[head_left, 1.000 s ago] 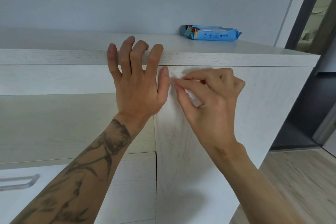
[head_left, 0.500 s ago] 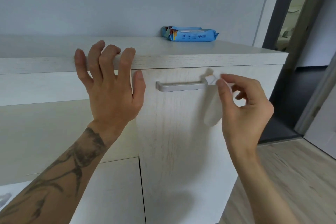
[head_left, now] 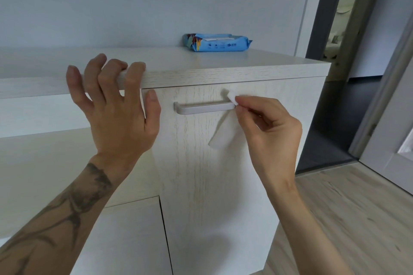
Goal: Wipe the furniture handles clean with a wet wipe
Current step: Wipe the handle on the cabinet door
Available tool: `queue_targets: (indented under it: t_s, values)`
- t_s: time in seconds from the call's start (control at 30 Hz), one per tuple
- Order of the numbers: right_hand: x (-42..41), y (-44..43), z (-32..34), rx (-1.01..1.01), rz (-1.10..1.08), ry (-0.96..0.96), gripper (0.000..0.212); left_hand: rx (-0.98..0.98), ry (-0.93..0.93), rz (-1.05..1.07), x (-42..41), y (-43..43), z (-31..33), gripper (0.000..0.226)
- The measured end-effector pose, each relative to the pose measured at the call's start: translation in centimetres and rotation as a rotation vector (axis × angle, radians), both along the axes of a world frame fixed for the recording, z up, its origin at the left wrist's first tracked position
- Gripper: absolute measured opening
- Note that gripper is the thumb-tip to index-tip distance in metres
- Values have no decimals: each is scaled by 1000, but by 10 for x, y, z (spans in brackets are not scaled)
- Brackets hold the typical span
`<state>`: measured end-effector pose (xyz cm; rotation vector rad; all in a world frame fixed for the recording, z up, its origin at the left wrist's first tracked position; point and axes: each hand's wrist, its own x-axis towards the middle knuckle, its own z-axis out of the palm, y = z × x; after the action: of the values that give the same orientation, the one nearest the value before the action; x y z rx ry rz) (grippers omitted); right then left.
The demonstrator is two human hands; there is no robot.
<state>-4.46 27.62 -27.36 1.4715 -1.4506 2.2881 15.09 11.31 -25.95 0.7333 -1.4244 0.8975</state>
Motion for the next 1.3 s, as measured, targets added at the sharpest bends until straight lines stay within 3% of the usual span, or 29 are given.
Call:
queue_targets:
  t_s: [0.23,0.67,0.83,1.0,1.17,1.3]
  values:
    - [1,4,-3,6,45,49,25,0,1,-3,1,1,0,39]
    - [-9,-4,11,19,137,-120,22,-8,7,-3,0,0,1,38]
    - [0,1,-1,-8,97,-31,23,-4,8,-3,-1,0,1,38]
    - [-1,-3,6,-1,122,-82,25,9,8,4,0,2,1,38]
    - [8,4,-9,-38,35,54,25,17,2,9,0,4,2,38]
    - [2,-1,-4,-61,87,-73,24,26,4,11,-1,5,2,38]
